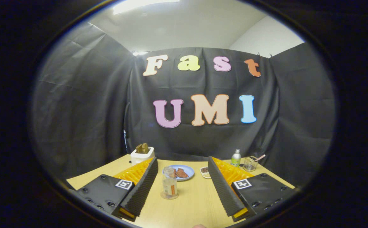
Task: Take the bottle from table, then pour the juice into the cup, finally place the bottle on the coaster
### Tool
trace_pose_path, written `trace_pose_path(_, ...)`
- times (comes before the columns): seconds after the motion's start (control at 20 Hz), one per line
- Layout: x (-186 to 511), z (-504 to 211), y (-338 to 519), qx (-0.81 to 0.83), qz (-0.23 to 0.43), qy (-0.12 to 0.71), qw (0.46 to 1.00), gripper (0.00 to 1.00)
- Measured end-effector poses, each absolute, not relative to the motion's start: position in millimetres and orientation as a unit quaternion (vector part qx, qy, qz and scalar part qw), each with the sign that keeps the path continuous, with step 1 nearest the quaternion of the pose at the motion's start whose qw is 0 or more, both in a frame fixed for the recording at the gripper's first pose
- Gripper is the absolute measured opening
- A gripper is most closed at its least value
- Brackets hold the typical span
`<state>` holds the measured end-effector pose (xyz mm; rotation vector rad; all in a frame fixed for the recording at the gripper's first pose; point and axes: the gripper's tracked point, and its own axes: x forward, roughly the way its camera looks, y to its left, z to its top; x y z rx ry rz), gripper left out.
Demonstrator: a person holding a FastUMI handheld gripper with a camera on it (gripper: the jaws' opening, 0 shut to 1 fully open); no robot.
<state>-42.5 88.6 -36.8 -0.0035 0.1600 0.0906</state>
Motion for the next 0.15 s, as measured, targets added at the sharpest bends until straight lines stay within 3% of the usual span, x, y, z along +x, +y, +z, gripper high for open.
trace_pose_path(0.15, -41.8, -34.7, 85.0, -0.010, 0.045, 0.074, 0.996, 0.99)
